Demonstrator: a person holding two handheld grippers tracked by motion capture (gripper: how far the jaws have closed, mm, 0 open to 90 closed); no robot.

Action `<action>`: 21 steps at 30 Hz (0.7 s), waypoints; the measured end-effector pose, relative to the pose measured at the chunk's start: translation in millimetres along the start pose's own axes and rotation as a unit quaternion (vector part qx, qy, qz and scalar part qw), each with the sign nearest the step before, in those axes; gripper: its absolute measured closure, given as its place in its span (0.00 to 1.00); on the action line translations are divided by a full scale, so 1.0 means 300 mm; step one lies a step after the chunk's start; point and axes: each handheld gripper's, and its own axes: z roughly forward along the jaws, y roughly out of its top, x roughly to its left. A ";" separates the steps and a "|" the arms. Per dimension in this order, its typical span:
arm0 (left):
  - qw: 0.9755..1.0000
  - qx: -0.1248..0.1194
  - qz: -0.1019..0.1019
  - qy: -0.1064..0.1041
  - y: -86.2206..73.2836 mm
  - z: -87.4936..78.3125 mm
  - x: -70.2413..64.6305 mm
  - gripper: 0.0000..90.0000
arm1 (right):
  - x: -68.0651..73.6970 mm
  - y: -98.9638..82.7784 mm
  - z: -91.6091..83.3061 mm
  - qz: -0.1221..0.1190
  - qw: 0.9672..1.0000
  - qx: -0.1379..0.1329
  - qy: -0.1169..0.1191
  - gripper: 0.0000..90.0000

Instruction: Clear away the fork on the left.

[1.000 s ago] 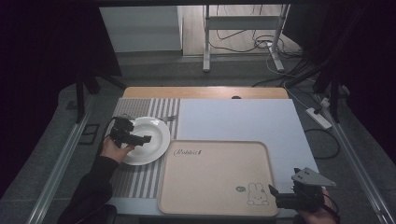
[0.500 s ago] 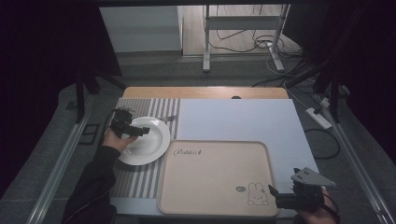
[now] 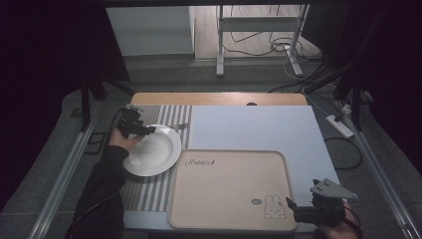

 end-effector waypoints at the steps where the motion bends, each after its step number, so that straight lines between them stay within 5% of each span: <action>1: 1.000 0.001 0.001 0.004 0.004 0.000 0.013 0.49 | 0.000 0.000 0.000 0.000 1.000 0.000 0.000 0.00; 8: 1.000 0.000 -0.017 0.001 0.021 0.004 0.068 0.83 | 0.001 0.000 0.000 0.000 1.000 0.001 0.000 0.00; 9: 1.000 0.005 -0.021 0.001 0.027 0.012 0.086 0.99 | 0.001 0.001 0.001 0.000 1.000 0.002 0.000 0.00; 21: 0.998 0.050 -0.047 0.011 0.063 0.113 0.162 0.99 | 0.000 0.000 0.000 0.000 1.000 0.001 0.002 0.00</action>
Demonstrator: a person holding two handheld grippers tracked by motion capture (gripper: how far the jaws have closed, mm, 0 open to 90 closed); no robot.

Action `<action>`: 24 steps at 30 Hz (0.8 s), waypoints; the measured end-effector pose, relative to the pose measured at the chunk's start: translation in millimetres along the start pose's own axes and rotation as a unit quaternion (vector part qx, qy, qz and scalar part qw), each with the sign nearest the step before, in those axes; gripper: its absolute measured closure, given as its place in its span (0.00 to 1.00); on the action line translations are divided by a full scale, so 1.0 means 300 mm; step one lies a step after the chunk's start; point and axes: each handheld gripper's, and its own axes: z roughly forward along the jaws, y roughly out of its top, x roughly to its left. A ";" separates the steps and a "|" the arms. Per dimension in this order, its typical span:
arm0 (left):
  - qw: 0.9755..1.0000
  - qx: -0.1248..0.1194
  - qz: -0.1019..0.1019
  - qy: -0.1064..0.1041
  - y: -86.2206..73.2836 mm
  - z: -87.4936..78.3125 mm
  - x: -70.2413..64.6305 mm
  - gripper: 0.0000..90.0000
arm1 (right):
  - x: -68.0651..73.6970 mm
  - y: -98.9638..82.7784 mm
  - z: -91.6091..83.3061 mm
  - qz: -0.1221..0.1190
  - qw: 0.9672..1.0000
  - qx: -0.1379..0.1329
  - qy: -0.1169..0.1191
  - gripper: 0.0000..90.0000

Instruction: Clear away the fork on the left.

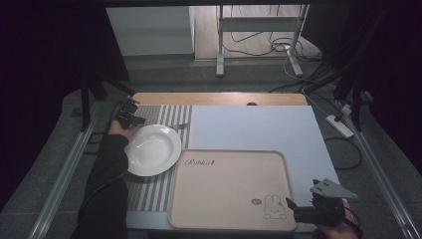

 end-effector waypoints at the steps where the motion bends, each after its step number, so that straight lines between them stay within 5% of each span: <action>1: 1.000 0.004 0.000 0.002 0.001 0.005 0.003 0.98 | 0.000 0.000 0.000 0.000 1.000 0.000 0.000 0.00; 6: 1.000 0.012 -0.014 0.001 -0.007 0.027 0.019 0.96 | 0.000 -0.002 -0.003 -0.002 1.000 0.000 0.001 0.00; 18: 0.999 0.044 0.009 -0.028 -0.042 -0.003 0.000 0.99 | 0.004 -0.002 -0.003 -0.004 1.000 0.001 -0.002 0.00; 24: 0.998 0.043 -0.001 -0.039 -0.053 -0.008 0.015 0.99 | 0.004 -0.002 -0.002 -0.005 1.000 0.001 -0.001 0.00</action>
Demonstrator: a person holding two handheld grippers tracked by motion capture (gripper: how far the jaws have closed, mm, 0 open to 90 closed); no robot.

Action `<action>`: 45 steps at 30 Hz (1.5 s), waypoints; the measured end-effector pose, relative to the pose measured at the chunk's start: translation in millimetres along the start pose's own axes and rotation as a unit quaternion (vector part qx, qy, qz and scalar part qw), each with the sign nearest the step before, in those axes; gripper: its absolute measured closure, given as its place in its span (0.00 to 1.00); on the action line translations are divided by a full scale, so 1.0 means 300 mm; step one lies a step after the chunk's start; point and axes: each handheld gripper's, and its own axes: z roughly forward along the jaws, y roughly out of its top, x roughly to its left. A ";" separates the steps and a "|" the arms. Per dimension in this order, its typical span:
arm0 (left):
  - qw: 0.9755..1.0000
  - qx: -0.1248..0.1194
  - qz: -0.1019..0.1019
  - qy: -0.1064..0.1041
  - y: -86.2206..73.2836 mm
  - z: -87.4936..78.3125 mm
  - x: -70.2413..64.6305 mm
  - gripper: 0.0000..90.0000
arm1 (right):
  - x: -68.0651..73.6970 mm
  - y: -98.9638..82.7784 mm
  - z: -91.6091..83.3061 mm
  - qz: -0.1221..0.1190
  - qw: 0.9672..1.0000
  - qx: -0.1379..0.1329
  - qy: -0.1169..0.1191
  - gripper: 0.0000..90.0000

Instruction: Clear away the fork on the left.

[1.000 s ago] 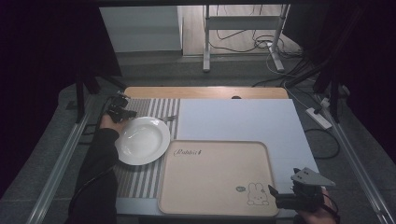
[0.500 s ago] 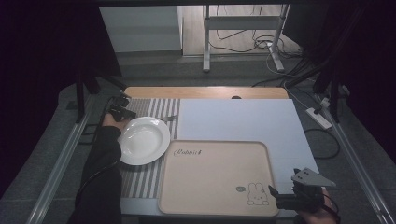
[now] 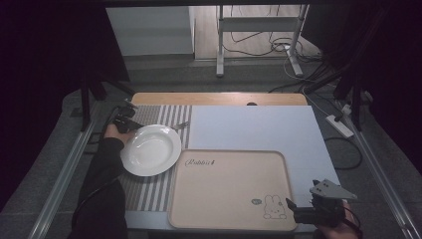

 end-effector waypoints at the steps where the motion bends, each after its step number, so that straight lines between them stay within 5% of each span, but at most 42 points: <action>1: 1.000 -0.001 -0.001 0.000 0.000 0.000 0.000 0.99 | 0.000 0.000 0.000 0.000 1.000 0.000 0.000 0.00; 5: 1.000 -0.021 -0.013 0.004 0.014 -0.018 0.002 0.95 | 0.000 0.000 0.000 0.000 1.000 0.001 0.000 0.00; 7: 0.999 -0.030 -0.013 0.010 0.028 -0.032 -0.005 0.86 | 0.000 0.000 0.000 0.000 1.000 0.001 0.000 0.00; 11: 0.999 -0.053 0.012 0.009 0.062 -0.044 -0.044 0.74 | 0.000 0.000 0.000 0.000 1.000 0.002 0.001 0.00; 21: 0.996 -0.053 0.050 -0.044 0.150 0.039 -0.169 0.16 | 0.000 -0.001 -0.001 -0.002 1.000 -0.001 0.001 0.00; 24: 0.996 -0.043 0.060 -0.042 0.169 0.063 -0.197 0.04 | 0.000 -0.001 -0.001 -0.003 1.000 -0.001 0.002 0.00; 36: 0.997 0.005 0.081 -0.016 0.209 0.151 -0.257 0.00 | 0.000 -0.001 -0.003 -0.005 1.000 -0.001 0.003 0.00; 41: 0.994 0.027 0.105 0.018 0.224 0.173 -0.275 0.00 | 0.001 -0.001 -0.002 -0.005 1.000 -0.002 0.003 0.00; 45: 0.993 0.032 0.108 0.018 0.232 0.165 -0.267 0.06 | 0.002 -0.002 -0.003 -0.006 1.000 -0.003 0.002 0.00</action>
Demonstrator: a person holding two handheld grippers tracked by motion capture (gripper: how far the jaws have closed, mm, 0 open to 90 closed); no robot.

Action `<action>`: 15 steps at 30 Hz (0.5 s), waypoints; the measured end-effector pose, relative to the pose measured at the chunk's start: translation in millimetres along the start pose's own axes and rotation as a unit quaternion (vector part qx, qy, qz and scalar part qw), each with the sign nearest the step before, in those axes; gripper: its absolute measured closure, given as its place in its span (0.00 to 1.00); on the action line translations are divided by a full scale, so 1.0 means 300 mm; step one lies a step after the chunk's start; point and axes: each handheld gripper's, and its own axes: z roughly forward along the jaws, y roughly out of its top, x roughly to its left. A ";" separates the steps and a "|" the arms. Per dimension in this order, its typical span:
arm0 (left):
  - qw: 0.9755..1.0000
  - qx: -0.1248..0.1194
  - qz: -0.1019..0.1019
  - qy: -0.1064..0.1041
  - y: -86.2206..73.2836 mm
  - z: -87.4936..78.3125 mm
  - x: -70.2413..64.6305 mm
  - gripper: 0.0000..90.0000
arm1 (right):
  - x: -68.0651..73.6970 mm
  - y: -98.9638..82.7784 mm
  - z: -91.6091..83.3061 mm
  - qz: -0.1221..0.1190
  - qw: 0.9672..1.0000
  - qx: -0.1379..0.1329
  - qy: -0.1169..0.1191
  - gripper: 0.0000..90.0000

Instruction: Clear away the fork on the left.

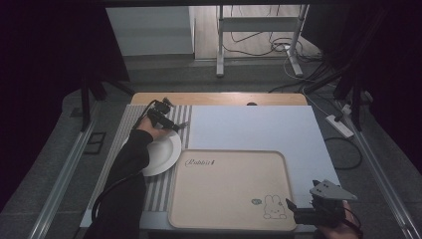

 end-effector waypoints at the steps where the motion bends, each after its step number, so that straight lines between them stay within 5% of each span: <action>1: 1.000 -0.002 -0.004 0.001 -0.003 -0.004 0.011 0.09 | 0.000 0.000 0.000 0.000 1.000 -0.001 -0.001 0.00; 15: 0.999 -0.033 0.000 0.000 -0.089 -0.061 0.134 0.60 | 0.001 -0.001 -0.001 -0.003 1.000 0.002 0.000 0.00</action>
